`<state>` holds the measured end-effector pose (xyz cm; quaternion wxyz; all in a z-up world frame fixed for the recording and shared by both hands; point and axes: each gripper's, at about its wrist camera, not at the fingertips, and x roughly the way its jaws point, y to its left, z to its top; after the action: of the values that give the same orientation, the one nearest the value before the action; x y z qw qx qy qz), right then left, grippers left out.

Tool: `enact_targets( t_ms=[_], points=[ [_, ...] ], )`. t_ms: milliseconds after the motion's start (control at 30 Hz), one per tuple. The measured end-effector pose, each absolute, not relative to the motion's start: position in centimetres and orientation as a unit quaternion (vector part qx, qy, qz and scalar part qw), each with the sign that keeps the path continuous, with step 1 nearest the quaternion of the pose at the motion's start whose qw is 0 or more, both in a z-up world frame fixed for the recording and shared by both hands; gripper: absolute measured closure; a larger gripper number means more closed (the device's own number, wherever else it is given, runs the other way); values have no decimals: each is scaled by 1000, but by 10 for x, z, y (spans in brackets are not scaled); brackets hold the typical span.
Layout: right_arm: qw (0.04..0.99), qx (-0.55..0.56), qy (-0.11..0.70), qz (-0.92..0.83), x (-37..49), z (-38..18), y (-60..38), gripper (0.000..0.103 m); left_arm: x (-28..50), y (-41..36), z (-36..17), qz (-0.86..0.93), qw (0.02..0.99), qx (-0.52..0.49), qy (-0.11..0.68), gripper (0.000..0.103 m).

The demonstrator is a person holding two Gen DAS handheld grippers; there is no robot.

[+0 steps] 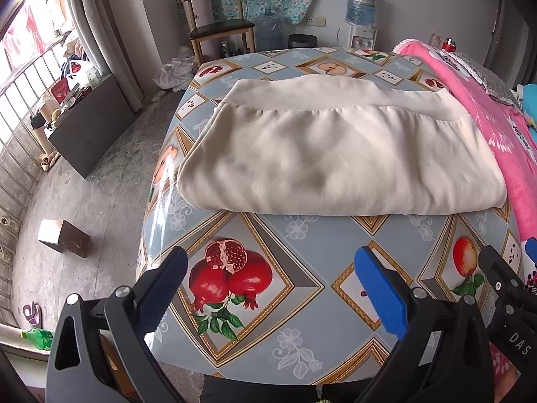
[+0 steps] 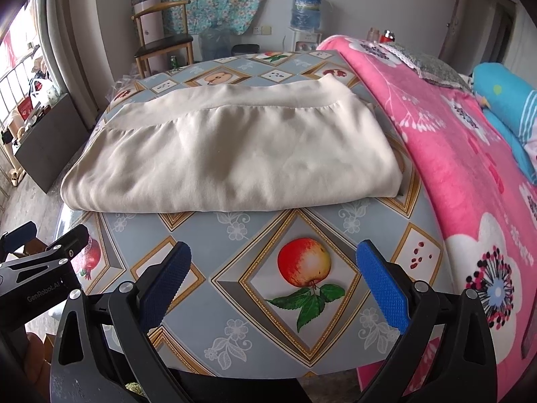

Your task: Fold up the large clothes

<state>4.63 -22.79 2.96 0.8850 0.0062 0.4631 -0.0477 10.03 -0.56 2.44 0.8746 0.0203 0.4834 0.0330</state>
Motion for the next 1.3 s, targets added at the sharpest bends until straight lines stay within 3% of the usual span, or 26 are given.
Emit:
enact_targets(
  t_ms=[1300],
  points=[
    [884,1,465,-46,49,29,-228,7,101,-6,25,34,874,20,484,5]
  ],
)
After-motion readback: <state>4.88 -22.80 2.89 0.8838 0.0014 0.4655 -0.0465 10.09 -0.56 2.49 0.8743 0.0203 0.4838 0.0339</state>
